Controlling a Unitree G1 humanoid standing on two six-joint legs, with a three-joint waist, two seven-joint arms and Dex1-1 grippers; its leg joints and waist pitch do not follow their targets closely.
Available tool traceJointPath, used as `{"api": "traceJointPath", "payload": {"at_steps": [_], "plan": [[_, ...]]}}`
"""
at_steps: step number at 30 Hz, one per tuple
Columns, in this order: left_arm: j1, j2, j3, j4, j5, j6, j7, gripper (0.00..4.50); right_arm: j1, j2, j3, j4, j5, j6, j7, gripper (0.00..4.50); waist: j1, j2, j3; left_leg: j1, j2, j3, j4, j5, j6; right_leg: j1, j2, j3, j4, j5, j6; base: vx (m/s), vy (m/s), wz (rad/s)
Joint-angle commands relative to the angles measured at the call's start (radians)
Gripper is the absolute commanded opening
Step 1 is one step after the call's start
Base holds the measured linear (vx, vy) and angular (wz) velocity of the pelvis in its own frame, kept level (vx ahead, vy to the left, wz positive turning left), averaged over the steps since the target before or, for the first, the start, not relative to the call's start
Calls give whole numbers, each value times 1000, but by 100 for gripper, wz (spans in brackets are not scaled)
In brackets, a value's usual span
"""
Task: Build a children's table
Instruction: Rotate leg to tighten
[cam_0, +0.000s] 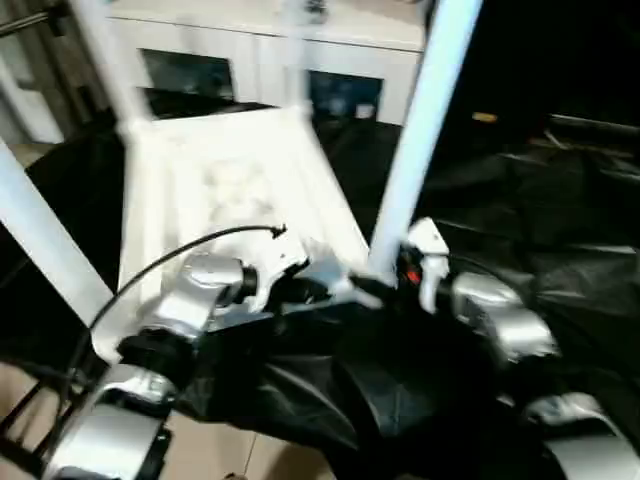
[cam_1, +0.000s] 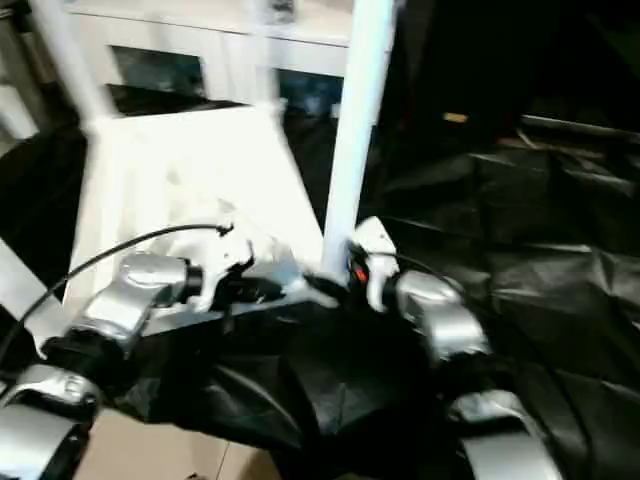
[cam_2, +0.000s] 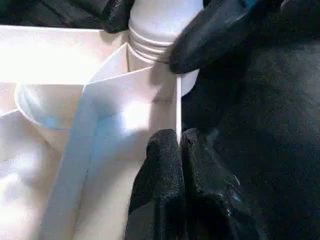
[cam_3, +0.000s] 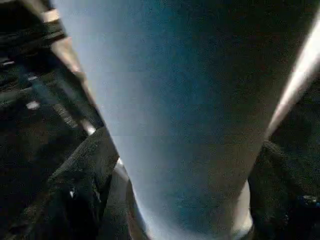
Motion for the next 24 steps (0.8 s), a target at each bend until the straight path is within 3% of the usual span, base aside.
{"api": "traceJointPath", "payload": {"at_steps": [1, 6, 17, 21, 24], "plan": [[-16, -14, -35, 15, 1, -29, -27, 0, 15, 7, 74, -69, 40, 25, 130, 368, 7, -1, -56, 4, 24, -2, -54, -217, 75, 53, -37, 29, -58, -127, -261, 0, 0, 0], [-28, 9, -31, 39, 1, -42, -72, 0, 43, -25, 99, -131, 69, 85, 231, 337, 20, -2, -57, 5, 25, -3, -56, -216, 57, 52, -40, 31, -57, -146, -249, 0, 0, 0], [-31, 11, -34, 59, -4, -59, -92, 0, 57, -33, 116, -175, 79, 146, 272, 273, 26, -5, -57, 4, 24, -3, -56, -209, 43, 51, -42, 30, -58, -163, -240, 0, 0, 0], [-32, 5, -27, 64, -2, -57, -66, 0, 62, -26, 107, -180, 77, 152, 249, 271, 27, -6, -57, 4, 24, -4, -55, -199, 45, 51, -42, 30, -57, -155, -239, 0, 0, 0], [-40, -17, -10, 70, -3, -42, 4, 0, 45, 27, 63, -116, 44, 115, 87, 270, 26, -6, -56, 3, 23, -3, -56, -202, 38, 49, -44, 31, -58, -172, -234, 0, 0, 0]]}}
